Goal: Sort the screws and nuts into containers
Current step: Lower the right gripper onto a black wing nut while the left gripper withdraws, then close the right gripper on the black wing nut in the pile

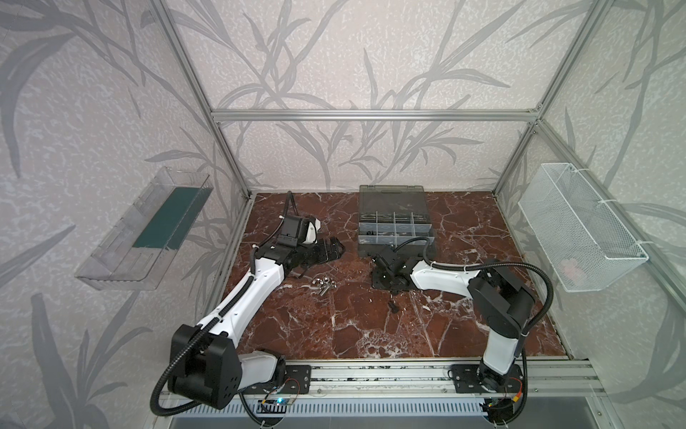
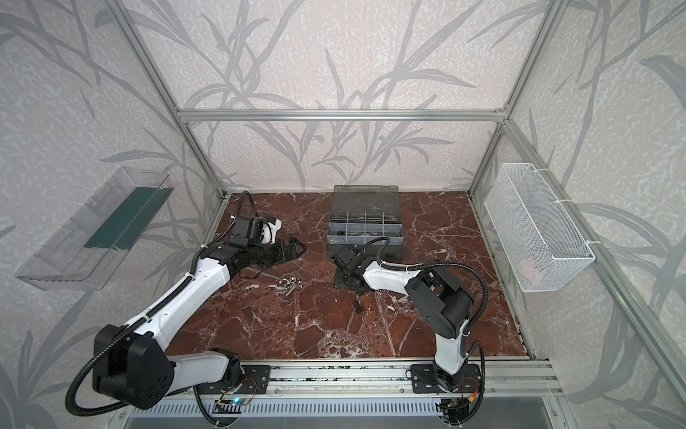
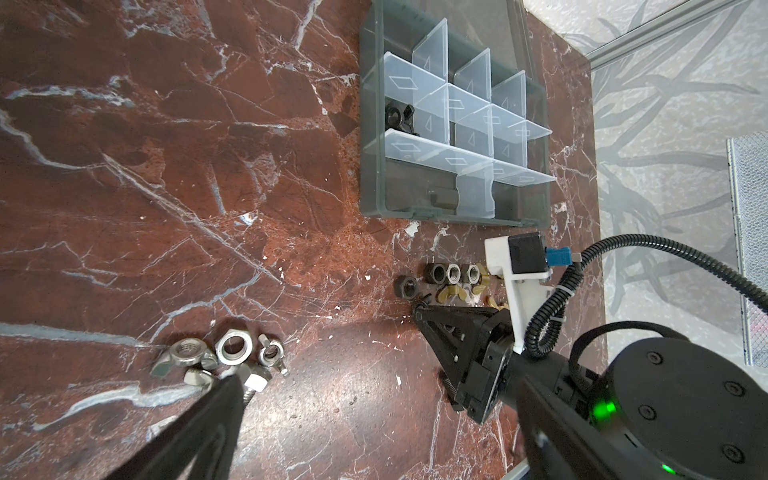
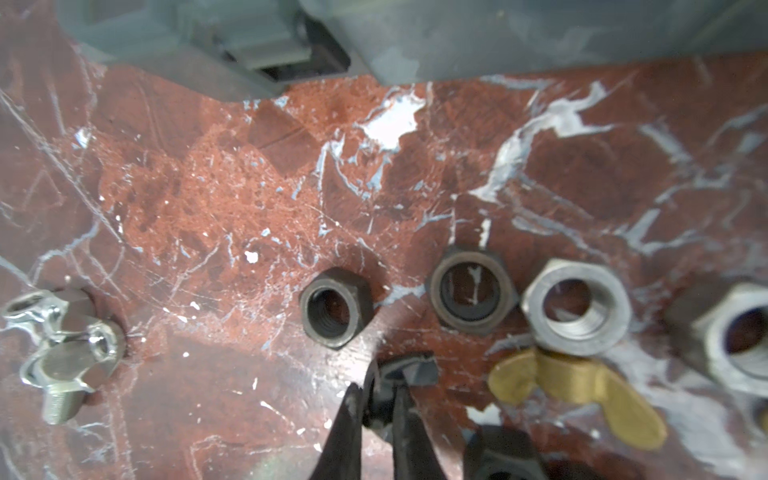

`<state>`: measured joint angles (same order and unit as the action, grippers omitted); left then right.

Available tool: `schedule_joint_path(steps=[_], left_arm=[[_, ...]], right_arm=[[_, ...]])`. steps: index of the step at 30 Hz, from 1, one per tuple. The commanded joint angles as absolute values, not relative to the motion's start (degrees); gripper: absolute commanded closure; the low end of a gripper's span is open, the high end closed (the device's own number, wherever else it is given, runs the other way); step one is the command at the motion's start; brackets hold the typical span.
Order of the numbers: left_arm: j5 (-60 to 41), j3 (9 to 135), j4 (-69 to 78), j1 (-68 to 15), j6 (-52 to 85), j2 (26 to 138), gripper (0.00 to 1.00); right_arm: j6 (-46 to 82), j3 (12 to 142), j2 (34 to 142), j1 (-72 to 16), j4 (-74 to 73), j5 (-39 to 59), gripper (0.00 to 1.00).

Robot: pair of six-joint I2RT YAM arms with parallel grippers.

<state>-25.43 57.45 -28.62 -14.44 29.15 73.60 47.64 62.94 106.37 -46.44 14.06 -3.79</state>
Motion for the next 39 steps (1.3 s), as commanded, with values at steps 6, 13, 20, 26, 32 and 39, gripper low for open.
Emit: schedule_joint_path(steps=[6, 13, 20, 26, 32, 39], left_arm=[[-26.2, 56.4, -27.8, -13.8, 29.6, 73.7, 0.01], [-26.6, 56.4, -27.6, -13.4, 29.8, 73.9, 0.01], [-26.9, 56.3, -27.4, -13.3, 29.9, 73.9, 0.01], [-27.0, 56.3, -27.4, -13.1, 30.0, 73.9, 0.01], [-27.4, 56.2, -27.2, -13.0, 30.2, 74.1, 0.01], [-27.4, 56.1, -27.1, -12.9, 30.3, 73.8, 0.0]], right_arm=[[39.3, 66.9, 107.5, -46.5, 23.0, -7.2, 0.86], [34.8, 69.8, 108.4, -46.5, 24.7, -7.3, 0.87], [32.9, 72.3, 109.2, -46.4, 25.7, -6.5, 0.88], [33.0, 72.7, 110.0, -46.4, 26.0, -5.7, 0.8], [33.7, 71.8, 109.3, -46.0, 26.5, -6.1, 0.75], [35.2, 71.0, 110.1, -45.8, 24.9, -4.3, 0.75]])
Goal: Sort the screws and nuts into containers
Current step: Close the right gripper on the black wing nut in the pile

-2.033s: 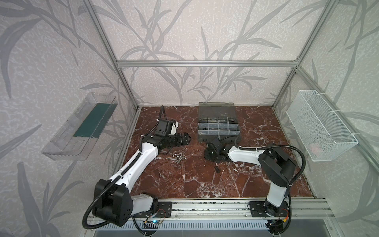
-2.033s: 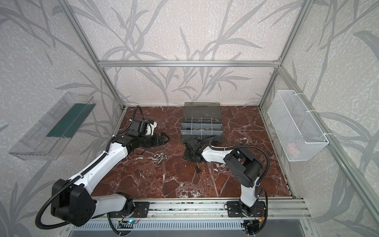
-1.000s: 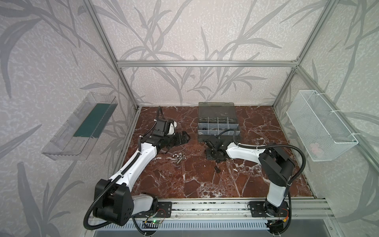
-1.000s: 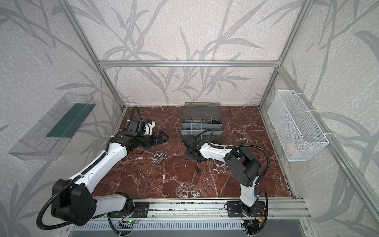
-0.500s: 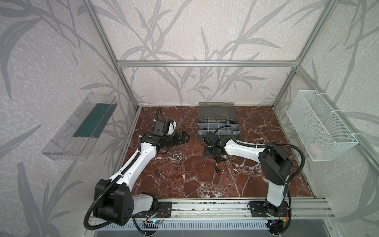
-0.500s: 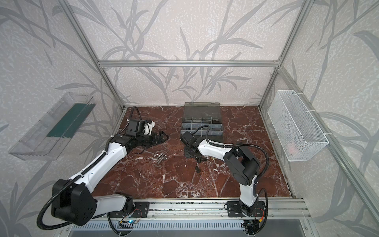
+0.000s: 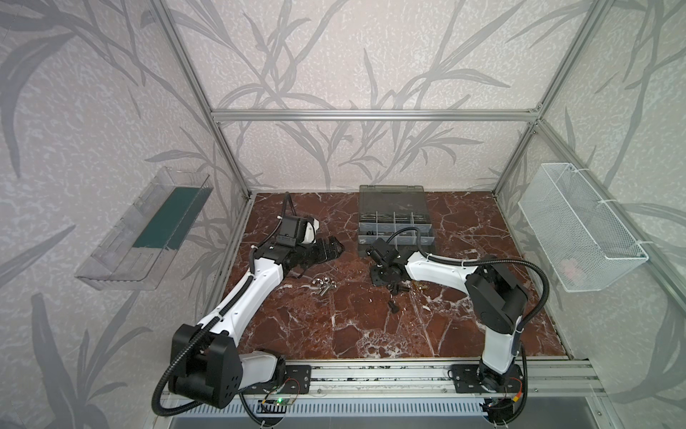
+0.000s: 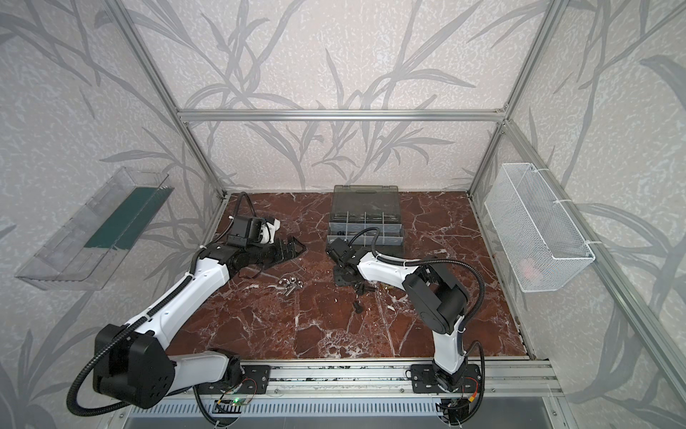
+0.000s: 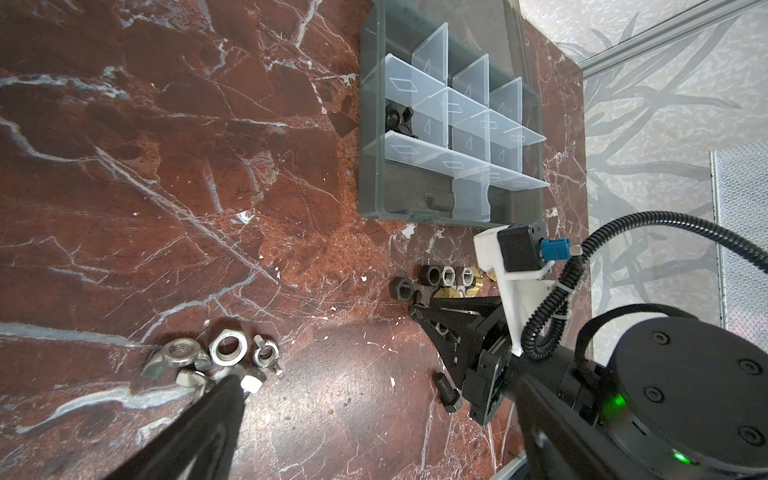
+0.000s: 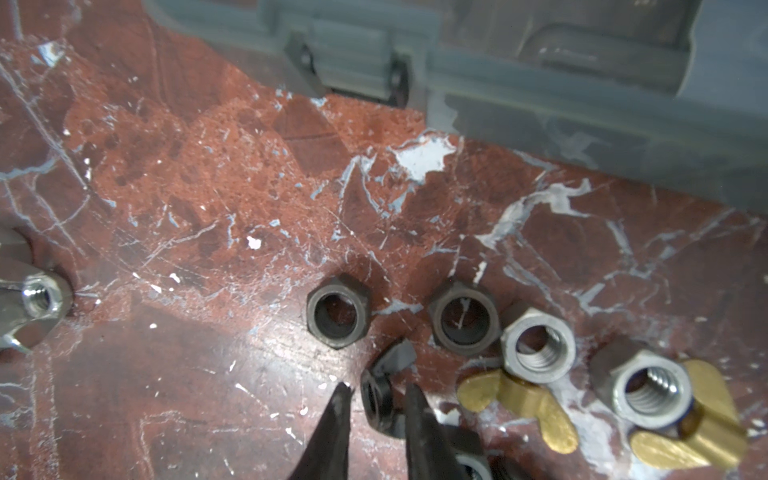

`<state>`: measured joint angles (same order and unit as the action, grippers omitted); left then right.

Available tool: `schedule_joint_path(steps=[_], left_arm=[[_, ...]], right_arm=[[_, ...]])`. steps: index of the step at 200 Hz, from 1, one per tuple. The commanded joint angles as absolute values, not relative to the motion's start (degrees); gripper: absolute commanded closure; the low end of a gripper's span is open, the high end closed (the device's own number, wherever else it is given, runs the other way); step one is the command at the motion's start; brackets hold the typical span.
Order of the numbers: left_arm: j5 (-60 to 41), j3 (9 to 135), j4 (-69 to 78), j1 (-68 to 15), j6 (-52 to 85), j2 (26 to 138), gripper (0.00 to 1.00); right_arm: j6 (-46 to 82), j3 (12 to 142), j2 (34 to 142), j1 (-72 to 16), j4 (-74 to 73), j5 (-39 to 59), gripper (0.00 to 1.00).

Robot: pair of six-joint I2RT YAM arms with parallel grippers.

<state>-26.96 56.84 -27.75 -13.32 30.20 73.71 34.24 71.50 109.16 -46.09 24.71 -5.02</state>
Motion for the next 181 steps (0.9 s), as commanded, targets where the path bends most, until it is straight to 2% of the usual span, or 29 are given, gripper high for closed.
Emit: schedule_joint_path(steps=[1, 130, 156, 181], left_arm=[[-27.4, 56.1, -27.1, -12.9, 30.3, 73.7, 0.0], [-28.0, 56.0, -26.7, -12.9, 30.6, 74.2, 0.01], [-28.0, 56.0, -26.7, -12.8, 30.6, 74.2, 0.01], [-28.0, 55.9, -26.6, -12.8, 30.6, 74.4, 0.0]], right_arm=[[35.3, 71.0, 110.1, -45.8, 24.8, -4.2, 0.75], [36.2, 69.9, 111.7, -45.2, 23.2, -3.7, 0.83], [36.0, 69.6, 112.3, -45.1, 22.9, -3.6, 0.86], [35.9, 69.5, 112.6, -45.0, 22.9, -3.6, 0.94]])
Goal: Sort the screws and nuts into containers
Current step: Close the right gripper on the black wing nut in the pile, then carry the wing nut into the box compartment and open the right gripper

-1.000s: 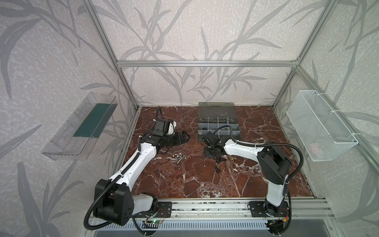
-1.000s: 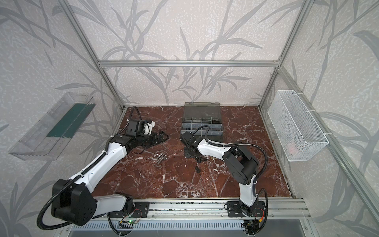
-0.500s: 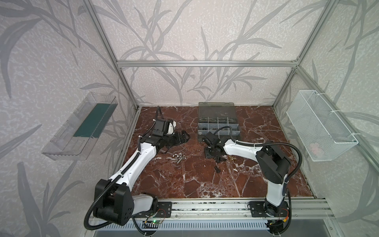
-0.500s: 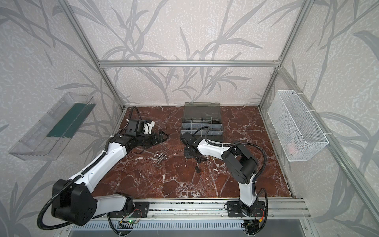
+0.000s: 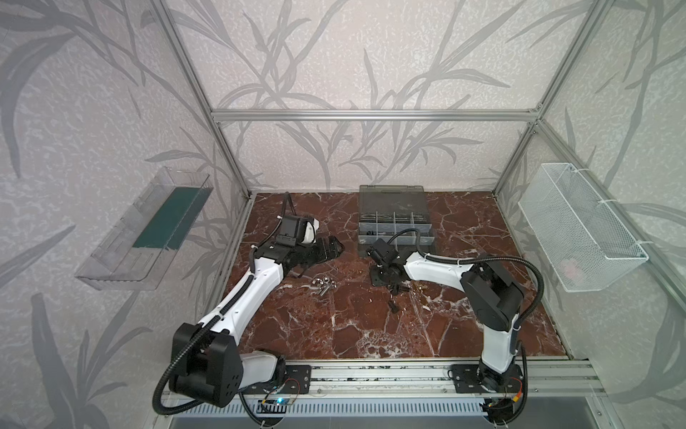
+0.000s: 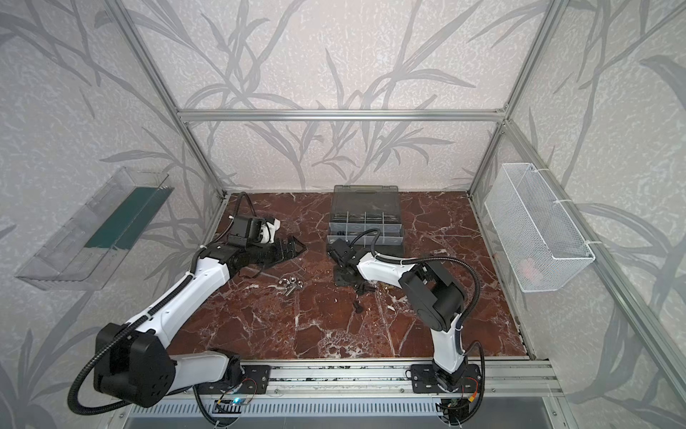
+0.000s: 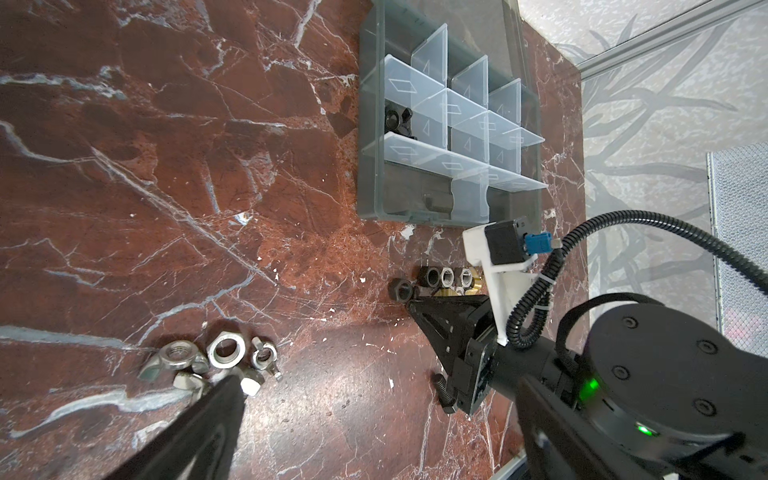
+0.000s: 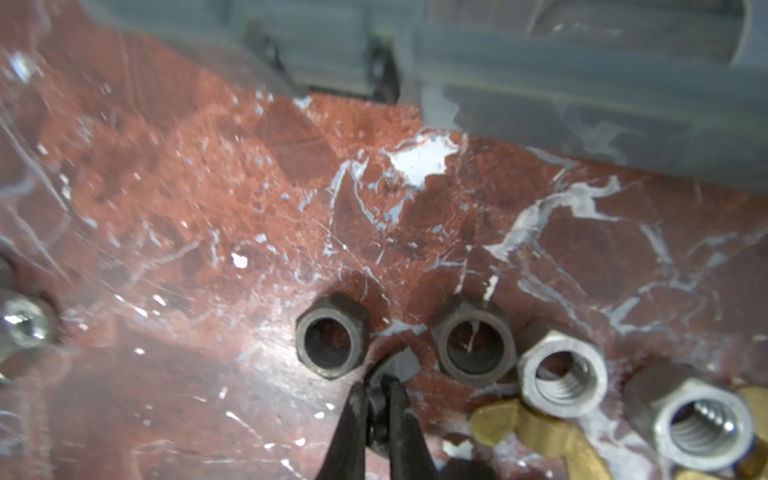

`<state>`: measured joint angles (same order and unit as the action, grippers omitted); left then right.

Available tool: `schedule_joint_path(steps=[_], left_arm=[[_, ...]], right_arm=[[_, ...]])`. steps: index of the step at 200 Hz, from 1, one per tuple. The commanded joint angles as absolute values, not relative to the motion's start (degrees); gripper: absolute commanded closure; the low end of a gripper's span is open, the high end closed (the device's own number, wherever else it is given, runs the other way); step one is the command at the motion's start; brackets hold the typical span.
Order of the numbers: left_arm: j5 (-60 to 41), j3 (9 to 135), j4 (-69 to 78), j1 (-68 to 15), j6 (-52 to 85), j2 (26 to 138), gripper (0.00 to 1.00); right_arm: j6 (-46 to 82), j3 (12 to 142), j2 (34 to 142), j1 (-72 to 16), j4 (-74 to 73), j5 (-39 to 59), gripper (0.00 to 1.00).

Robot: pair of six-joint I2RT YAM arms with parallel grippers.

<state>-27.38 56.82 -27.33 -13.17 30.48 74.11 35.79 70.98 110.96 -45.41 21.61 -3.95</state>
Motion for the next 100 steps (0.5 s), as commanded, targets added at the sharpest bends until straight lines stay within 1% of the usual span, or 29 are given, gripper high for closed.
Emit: schedule_joint_path(steps=[1, 11, 26, 100], left_arm=[[-28.0, 56.0, -26.6, -12.8, 30.6, 74.3, 0.0], [-28.1, 56.0, -26.6, -12.8, 30.7, 74.4, 0.0], [-28.3, 56.0, -26.6, -12.7, 30.6, 74.6, 0.0], [-28.2, 55.9, -26.4, -12.6, 30.8, 74.5, 0.01]], right_arm=[[35.9, 69.5, 112.6, -45.0, 22.9, -3.6, 0.94], [35.7, 69.4, 112.5, -45.0, 22.8, -3.6, 0.95], [35.5, 69.5, 112.3, -44.8, 23.0, -3.5, 1.0], [34.0, 71.1, 109.0, -44.1, 24.5, -3.1, 1.0]])
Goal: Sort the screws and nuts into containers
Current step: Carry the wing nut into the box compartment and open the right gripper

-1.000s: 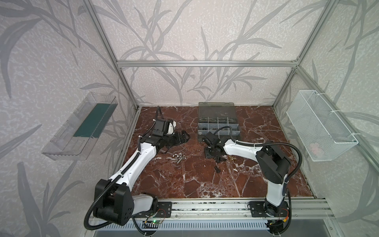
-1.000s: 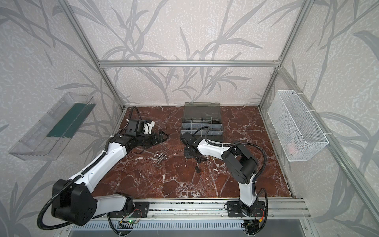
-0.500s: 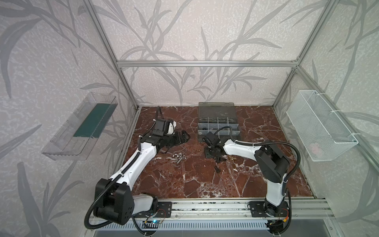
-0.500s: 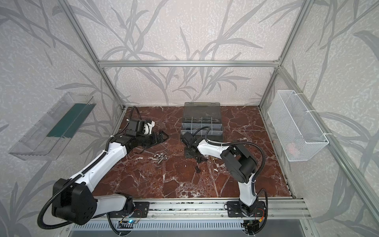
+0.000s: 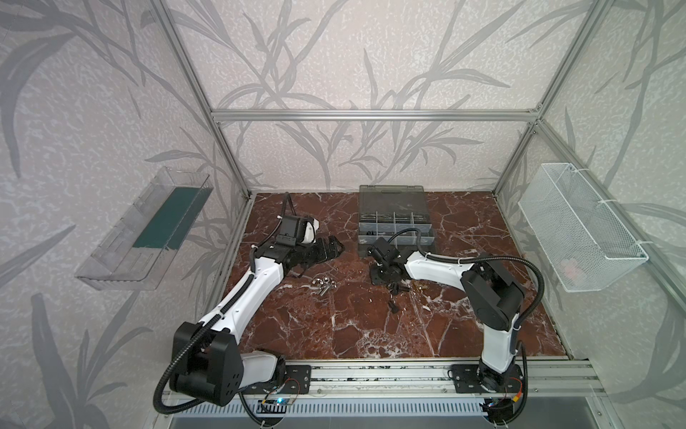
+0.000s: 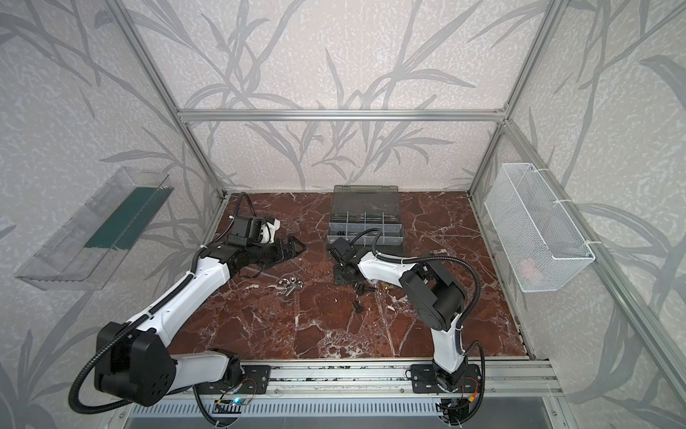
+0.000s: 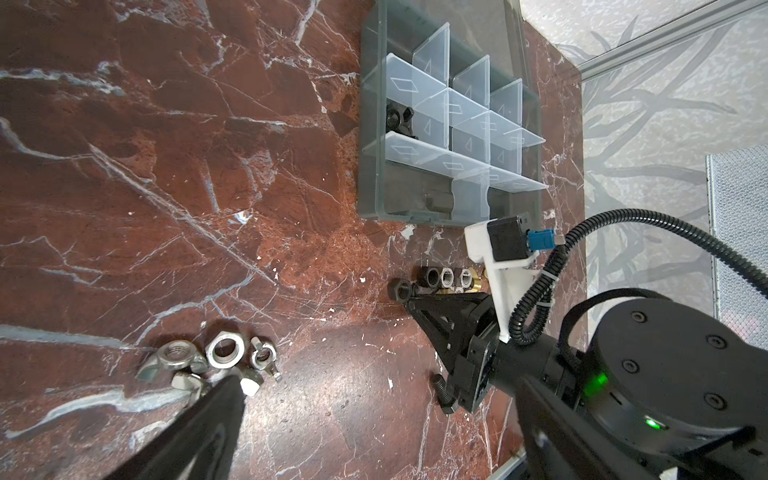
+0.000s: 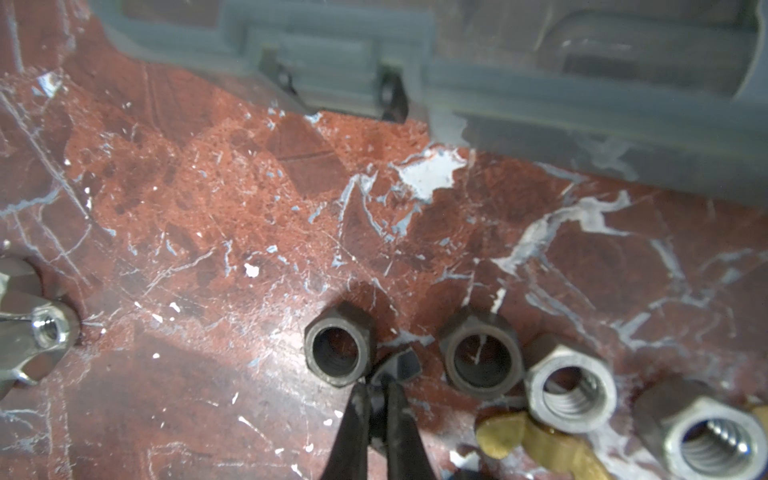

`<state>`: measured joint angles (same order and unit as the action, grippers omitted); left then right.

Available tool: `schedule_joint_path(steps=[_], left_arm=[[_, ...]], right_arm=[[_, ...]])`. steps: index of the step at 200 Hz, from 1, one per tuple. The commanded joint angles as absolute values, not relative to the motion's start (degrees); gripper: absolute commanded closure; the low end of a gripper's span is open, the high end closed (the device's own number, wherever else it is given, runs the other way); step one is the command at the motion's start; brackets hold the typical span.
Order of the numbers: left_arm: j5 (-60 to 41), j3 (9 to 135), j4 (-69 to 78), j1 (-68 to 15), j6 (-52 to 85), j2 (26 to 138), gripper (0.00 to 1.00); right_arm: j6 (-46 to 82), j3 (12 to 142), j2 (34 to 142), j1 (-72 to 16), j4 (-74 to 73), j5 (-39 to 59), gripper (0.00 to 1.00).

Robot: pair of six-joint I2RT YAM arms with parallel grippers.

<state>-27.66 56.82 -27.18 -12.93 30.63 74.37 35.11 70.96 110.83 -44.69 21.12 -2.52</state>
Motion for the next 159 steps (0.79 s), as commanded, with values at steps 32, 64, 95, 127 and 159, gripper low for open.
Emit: schedule_joint_path(steps=[32, 64, 95, 127, 159], left_arm=[[-28.3, 55.9, -26.2, -12.6, 30.8, 74.4, 0.01], [-28.5, 55.6, -25.8, -12.6, 30.9, 74.2, 0.0], [-28.8, 55.3, -24.6, -12.6, 32.0, 74.1, 0.0], [-30.3, 55.8, -22.3, -13.0, 34.0, 74.4, 0.0], [-30.4, 57.6, -21.9, -13.8, 34.4, 74.6, 0.01]], right_arm=[[33.5, 71.6, 107.5, -44.0, 24.9, -3.0, 1.0], [32.9, 72.6, 105.7, -43.6, 25.7, -2.5, 1.0], [31.3, 75.3, 103.5, -42.6, 26.9, -2.2, 1.0], [29.2, 80.2, 102.8, -40.0, 26.9, -2.2, 1.0], [27.5, 89.3, 106.9, -36.4, 28.1, -0.4, 1.0]])
